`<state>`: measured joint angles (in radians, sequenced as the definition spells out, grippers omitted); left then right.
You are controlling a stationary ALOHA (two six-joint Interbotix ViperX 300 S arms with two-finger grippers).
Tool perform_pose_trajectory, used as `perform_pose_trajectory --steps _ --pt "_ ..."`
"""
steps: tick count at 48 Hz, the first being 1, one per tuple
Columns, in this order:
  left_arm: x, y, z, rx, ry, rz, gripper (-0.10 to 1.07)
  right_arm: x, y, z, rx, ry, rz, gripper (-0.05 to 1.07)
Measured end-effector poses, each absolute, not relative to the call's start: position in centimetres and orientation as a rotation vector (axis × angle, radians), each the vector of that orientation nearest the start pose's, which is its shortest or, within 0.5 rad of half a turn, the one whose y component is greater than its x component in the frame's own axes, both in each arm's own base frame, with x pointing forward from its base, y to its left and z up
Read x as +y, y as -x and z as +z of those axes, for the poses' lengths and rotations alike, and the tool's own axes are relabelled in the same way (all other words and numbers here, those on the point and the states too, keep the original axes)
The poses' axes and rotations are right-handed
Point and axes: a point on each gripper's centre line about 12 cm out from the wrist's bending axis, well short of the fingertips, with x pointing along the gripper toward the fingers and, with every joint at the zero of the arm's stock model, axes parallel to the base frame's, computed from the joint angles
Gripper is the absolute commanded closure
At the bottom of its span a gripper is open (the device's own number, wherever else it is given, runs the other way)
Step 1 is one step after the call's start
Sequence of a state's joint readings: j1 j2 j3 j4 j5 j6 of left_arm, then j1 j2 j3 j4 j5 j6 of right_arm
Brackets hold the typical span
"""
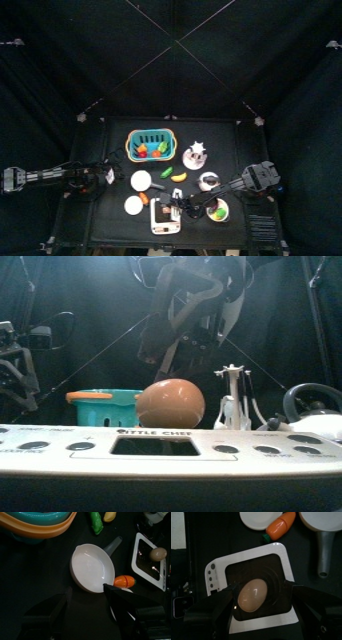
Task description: Grab egg
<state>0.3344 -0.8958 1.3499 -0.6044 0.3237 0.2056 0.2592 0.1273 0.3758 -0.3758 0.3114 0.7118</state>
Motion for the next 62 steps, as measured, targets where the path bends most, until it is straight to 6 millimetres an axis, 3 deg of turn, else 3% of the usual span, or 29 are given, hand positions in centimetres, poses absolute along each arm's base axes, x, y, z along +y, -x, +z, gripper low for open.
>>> perform_pose_trajectory --steps 7,20,30,54,62 --pt "3.1 -15.8 15.3 0.668 0.54 0.271 0.08 8.9 -41.5 20.1 0.726 -0.203 0.022 0.02" --pt "2.0 -17.9 17.5 0.593 0.446 0.176 0.08 5.4 -37.8 17.9 0.681 -0.271 0.012 0.02" --pt "3.0 -19.7 16.4 0.552 0.384 0.248 0.08 3.7 -36.1 16.8 0.689 -0.283 -0.016 0.02" --pt "3.3 -21.5 12.5 0.722 0.38 0.292 0.08 2.8 -34.9 15.9 0.71 -0.284 -0.037 0.02" --pt "2.5 -23.0 13.3 0.711 0.364 0.249 0.08 2.8 -34.8 15.8 0.714 -0.285 -0.038 0.02"
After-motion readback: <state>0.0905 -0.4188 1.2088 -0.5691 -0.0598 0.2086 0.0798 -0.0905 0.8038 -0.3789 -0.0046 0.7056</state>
